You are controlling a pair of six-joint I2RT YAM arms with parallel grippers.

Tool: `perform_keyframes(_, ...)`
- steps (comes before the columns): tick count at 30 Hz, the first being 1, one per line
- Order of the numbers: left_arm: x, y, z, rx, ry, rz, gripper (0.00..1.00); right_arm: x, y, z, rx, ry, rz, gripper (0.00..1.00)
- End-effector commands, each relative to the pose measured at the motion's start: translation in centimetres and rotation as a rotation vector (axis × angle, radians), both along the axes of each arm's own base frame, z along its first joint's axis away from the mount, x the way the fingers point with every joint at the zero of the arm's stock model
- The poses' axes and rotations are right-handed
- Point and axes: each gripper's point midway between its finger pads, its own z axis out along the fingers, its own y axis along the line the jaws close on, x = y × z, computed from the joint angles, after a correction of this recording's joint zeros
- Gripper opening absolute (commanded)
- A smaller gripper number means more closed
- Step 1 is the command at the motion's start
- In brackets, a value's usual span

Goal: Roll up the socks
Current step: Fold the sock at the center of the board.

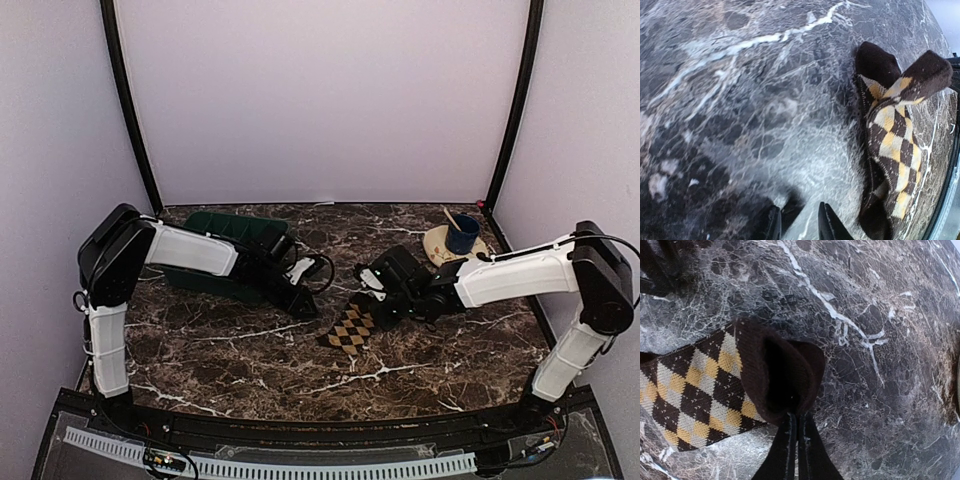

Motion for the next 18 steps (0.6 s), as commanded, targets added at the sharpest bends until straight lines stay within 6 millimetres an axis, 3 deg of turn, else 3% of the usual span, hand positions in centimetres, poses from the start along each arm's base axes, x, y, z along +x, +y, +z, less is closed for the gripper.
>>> perform_keyframes(1, -0.1, 1.1, 2.4, 0.019, -0.053, 0.028, 0.30, 1.2, 0.1, -0.4, 0.033, 0.005, -0.047, 0.08)
perform_keyframes(8, -1.1, -0.3, 5.9, -0.001, -0.174, -0.019, 0.31, 2.6, -1.1, -0.1, 0.004, -0.028, -0.141, 0.46)
perform_keyframes(13, -3.1, -1.8, 7.8, -0.036, -0.236, -0.089, 0.32, 3.4, -1.7, 2.0, 0.027, -0.086, -0.185, 0.52)
perform_keyframes(18, -6.1, -3.1, 7.5, -0.069, -0.233, -0.183, 0.32, 4.1, -2.5, 3.8, 0.045, -0.139, -0.240, 0.53)
